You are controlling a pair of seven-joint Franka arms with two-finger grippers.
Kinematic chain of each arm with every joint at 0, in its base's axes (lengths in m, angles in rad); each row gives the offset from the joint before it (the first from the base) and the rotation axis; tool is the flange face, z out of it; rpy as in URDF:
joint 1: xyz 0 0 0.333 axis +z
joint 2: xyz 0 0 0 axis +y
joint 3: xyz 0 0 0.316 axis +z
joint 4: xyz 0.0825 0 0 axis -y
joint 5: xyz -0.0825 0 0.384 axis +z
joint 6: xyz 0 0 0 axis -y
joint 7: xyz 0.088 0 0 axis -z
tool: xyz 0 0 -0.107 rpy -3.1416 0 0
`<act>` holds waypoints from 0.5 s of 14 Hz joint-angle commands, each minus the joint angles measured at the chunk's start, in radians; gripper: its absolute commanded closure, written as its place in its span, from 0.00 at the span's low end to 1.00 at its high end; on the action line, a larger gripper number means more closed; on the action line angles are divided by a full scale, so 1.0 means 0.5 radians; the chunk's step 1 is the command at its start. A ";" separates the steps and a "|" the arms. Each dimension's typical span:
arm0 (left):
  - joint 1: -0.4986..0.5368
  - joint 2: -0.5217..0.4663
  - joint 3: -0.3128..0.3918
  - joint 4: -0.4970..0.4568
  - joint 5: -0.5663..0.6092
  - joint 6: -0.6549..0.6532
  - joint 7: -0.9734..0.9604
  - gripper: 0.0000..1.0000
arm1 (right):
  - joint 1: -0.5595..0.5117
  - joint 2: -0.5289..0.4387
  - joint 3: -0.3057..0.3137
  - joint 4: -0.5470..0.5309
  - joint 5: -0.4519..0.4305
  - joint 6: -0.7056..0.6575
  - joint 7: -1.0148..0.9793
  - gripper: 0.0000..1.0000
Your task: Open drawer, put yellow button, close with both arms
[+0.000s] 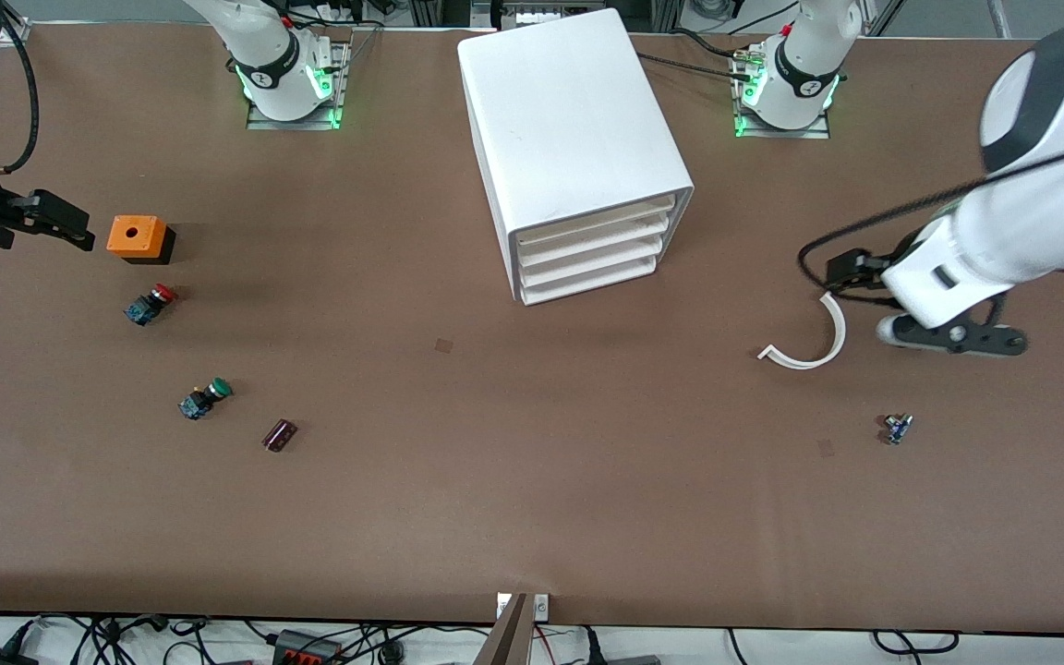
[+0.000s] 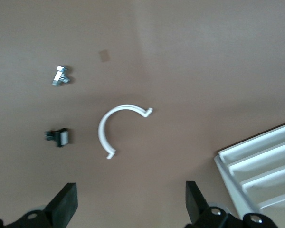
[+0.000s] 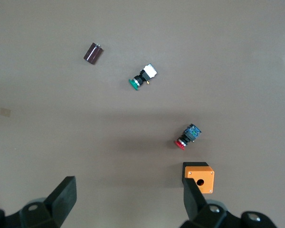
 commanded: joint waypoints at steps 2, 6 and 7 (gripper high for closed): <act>-0.345 -0.499 0.649 -0.471 -0.261 0.291 0.420 0.00 | 0.016 -0.057 -0.017 -0.056 -0.003 -0.003 -0.004 0.00; -0.401 -0.762 0.727 -0.835 -0.265 0.529 0.436 0.00 | 0.004 -0.063 -0.026 -0.053 0.053 -0.040 -0.016 0.00; -0.422 -0.759 0.751 -0.832 -0.261 0.529 0.445 0.00 | 0.004 -0.078 -0.023 -0.056 0.053 -0.037 -0.025 0.00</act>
